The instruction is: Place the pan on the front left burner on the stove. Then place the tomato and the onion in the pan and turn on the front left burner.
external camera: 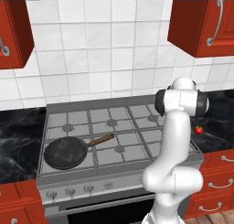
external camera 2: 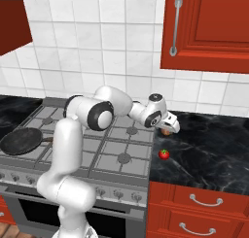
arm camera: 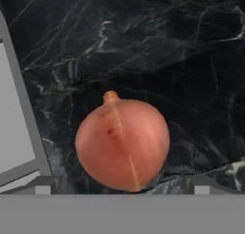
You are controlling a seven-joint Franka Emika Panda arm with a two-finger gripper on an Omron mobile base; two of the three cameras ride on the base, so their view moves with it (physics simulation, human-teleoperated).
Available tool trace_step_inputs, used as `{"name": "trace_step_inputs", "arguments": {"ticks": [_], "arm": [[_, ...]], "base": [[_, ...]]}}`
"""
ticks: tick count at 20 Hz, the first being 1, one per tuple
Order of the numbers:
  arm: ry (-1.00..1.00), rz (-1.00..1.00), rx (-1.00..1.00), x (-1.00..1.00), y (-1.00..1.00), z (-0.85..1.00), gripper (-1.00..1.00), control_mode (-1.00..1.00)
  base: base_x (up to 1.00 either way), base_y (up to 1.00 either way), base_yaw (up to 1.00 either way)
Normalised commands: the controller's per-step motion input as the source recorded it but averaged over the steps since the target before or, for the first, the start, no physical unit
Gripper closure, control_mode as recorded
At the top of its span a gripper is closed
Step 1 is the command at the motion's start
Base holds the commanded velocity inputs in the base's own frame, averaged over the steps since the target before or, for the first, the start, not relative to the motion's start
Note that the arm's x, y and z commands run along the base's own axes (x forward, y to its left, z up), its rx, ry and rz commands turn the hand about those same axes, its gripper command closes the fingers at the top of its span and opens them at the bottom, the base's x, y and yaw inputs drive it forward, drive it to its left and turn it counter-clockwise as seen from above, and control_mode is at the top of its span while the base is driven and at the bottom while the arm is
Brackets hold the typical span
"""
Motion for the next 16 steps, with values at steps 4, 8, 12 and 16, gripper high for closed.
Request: {"name": "trace_step_inputs", "arguments": {"ticks": [4,8,12,16], "arm": [[0.05,0.00,0.00,0.21,-0.10,-0.03,-1.00,-1.00],[0.04,0.00,0.00,0.16,-0.19,-0.08,-1.00,-1.00],[0.03,0.00,0.00,0.12,-0.15,-0.11,-1.00,-1.00],[0.02,0.00,-0.01,0.04,-0.03,-0.12,-1.00,-1.00]], "base": [[0.00,0.00,0.00],[0.00,0.00,0.00],[0.00,0.00,0.00],[0.00,0.00,0.00]]}}
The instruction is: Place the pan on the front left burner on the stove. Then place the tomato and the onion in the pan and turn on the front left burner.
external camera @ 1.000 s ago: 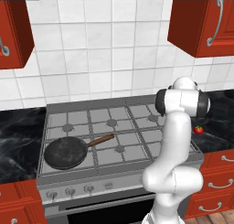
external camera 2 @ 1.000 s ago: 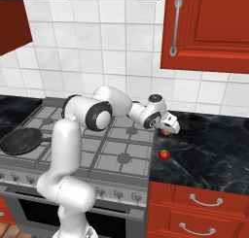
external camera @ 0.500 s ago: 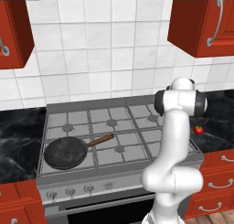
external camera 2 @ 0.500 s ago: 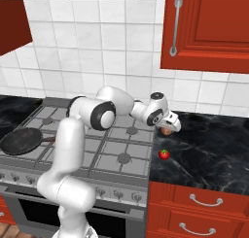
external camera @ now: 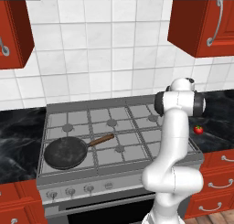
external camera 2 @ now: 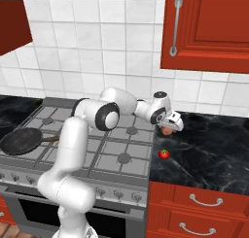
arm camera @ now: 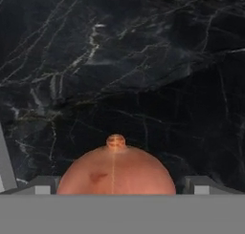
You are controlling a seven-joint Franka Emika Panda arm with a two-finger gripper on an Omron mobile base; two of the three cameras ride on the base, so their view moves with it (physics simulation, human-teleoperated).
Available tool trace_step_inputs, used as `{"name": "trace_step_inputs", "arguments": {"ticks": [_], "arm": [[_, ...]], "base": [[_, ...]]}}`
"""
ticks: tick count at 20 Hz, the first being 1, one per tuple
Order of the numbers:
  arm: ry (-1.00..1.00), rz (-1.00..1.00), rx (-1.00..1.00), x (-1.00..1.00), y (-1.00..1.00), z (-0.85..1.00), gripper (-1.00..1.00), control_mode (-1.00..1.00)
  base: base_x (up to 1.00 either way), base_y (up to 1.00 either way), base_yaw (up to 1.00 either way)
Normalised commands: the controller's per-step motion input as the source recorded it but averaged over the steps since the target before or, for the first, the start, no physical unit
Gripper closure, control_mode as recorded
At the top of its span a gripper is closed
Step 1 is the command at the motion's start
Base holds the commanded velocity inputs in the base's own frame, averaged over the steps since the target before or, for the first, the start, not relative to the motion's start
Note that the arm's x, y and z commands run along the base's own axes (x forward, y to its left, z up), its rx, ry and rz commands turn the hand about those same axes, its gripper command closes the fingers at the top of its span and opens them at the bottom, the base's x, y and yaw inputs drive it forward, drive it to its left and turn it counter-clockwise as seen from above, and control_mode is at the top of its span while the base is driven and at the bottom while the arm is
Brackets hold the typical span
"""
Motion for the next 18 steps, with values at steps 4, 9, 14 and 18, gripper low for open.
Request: {"name": "trace_step_inputs", "arguments": {"ticks": [4,9,14,18], "arm": [[0.07,0.00,-0.06,0.00,0.00,-0.09,1.00,-1.00],[0.15,-0.07,-0.04,-0.24,0.00,-0.10,1.00,-1.00],[0.14,-0.09,-0.02,-0.38,0.00,-0.04,1.00,-1.00],[0.00,-0.04,0.00,-0.49,0.00,0.00,1.00,-1.00]], "base": [[0.00,0.00,0.00],[0.00,0.00,0.00],[0.00,0.00,0.00],[0.00,0.00,0.00]]}}
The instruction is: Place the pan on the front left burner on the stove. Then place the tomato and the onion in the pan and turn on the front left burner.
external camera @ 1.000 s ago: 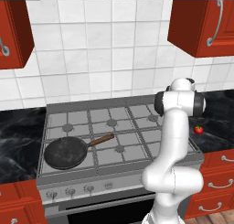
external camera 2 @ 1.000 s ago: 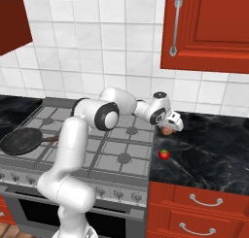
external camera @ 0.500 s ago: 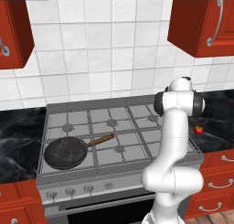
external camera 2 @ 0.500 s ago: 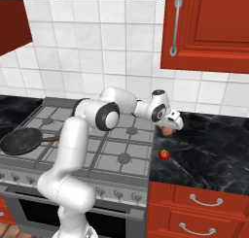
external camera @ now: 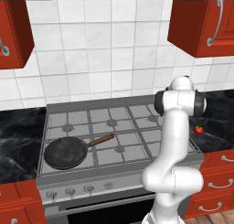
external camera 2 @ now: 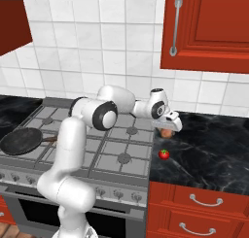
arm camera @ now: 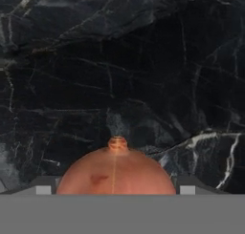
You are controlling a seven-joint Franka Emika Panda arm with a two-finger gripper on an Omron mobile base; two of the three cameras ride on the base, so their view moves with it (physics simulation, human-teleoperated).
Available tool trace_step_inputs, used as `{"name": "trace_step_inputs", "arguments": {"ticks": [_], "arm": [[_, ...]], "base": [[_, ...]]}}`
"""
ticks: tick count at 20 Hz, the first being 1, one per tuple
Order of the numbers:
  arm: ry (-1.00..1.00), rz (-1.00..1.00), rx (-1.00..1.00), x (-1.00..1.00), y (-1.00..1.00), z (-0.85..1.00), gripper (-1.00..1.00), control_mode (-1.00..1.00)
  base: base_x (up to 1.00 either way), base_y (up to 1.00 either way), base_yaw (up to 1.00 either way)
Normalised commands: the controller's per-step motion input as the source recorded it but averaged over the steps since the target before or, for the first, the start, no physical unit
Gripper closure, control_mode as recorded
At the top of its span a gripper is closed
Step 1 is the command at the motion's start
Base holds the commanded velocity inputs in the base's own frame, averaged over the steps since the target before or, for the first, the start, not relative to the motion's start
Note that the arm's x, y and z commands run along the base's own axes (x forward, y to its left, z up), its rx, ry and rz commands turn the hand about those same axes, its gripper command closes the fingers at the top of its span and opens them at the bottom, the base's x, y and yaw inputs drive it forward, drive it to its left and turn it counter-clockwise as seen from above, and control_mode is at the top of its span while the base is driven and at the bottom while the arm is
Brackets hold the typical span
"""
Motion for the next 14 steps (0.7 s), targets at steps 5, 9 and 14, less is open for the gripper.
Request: {"name": "trace_step_inputs", "arguments": {"ticks": [5,9,14], "arm": [[-0.08,0.00,0.01,-0.35,0.05,0.00,1.00,-1.00],[-0.14,-0.02,0.01,-0.25,0.16,0.00,1.00,-1.00],[-0.17,-0.03,0.02,-0.13,0.29,0.12,1.00,-1.00]], "base": [[0.00,0.00,0.00],[0.00,0.00,0.00],[0.00,0.00,0.00]]}}
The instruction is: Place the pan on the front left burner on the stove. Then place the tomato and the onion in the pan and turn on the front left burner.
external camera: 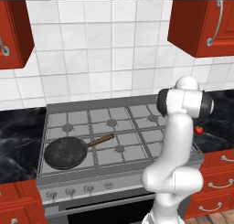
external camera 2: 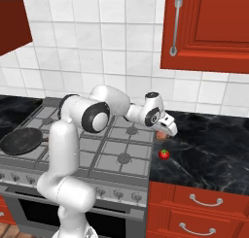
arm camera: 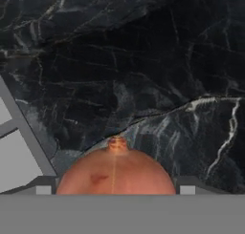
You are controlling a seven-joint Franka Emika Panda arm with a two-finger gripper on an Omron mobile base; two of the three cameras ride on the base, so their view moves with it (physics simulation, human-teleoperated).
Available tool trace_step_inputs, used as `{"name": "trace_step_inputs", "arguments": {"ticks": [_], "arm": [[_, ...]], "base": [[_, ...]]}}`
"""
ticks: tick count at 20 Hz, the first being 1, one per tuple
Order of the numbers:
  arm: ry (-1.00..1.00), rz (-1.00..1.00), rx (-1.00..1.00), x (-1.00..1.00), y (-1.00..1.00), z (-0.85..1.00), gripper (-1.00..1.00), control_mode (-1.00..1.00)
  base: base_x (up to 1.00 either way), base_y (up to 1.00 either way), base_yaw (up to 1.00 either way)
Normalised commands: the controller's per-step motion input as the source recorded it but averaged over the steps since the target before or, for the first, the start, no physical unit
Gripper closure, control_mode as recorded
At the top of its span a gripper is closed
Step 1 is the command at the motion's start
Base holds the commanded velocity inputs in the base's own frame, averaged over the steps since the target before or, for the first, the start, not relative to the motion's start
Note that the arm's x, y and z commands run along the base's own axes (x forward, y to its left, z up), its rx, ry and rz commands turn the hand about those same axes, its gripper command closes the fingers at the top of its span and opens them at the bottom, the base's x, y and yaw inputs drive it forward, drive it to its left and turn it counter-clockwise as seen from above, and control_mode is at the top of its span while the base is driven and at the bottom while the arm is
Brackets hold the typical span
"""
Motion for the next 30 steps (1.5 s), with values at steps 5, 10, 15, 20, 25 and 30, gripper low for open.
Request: {"name": "trace_step_inputs", "arguments": {"ticks": [5,10,15,20,25,30], "arm": [[-0.12,-0.05,0.06,-0.05,0.20,0.50,1.00,-1.00],[-0.08,-0.06,0.08,-0.08,0.15,0.74,1.00,-1.00],[-0.08,-0.07,0.06,-0.25,0.34,0.52,1.00,-1.00],[-0.06,-0.06,0.01,-0.28,0.54,0.23,1.00,-1.00],[-0.05,-0.07,0.00,-0.30,0.59,0.17,1.00,-1.00],[-0.04,-0.08,0.00,-0.26,0.54,0.26,1.00,-1.00]], "base": [[0.00,0.00,0.00],[0.00,0.00,0.00],[0.00,0.00,0.00],[0.00,0.00,0.00],[0.00,0.00,0.00],[0.00,0.00,0.00]]}}
